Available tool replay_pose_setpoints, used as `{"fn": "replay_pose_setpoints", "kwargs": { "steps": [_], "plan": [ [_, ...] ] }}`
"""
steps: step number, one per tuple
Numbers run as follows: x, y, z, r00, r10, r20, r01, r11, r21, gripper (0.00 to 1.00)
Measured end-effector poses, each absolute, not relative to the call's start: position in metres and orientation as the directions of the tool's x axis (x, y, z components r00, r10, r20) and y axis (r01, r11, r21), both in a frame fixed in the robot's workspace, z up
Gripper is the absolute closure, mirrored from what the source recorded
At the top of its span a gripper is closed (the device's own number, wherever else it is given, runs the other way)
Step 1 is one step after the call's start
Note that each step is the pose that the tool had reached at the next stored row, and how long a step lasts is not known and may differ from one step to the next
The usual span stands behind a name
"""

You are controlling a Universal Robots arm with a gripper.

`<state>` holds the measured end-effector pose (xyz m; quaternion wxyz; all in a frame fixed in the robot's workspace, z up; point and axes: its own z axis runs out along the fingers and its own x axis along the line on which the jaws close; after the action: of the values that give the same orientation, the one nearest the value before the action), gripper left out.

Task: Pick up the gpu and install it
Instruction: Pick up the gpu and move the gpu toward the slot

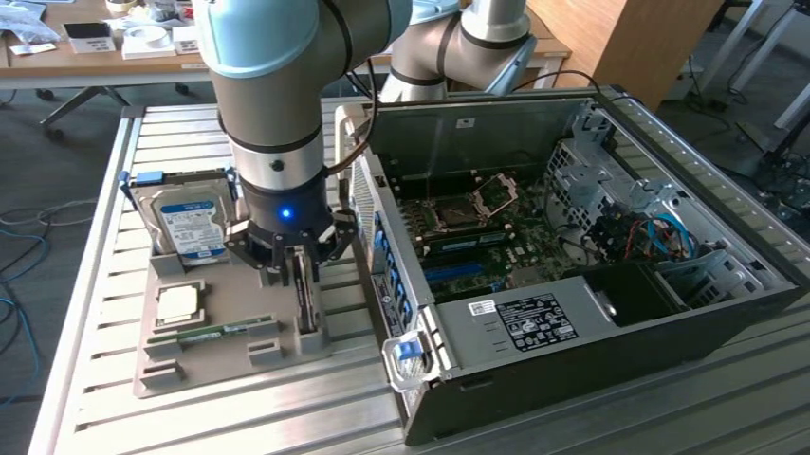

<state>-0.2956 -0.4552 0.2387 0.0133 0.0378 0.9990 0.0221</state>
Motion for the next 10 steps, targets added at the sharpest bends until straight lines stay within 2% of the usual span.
{"fn": "replay_pose_setpoints", "kwargs": {
  "steps": [10],
  "plan": [
    [-0.2957,-0.4552,0.2373,-0.997,0.076,-0.025,0.075,0.996,0.045,0.58]
  ]
}}
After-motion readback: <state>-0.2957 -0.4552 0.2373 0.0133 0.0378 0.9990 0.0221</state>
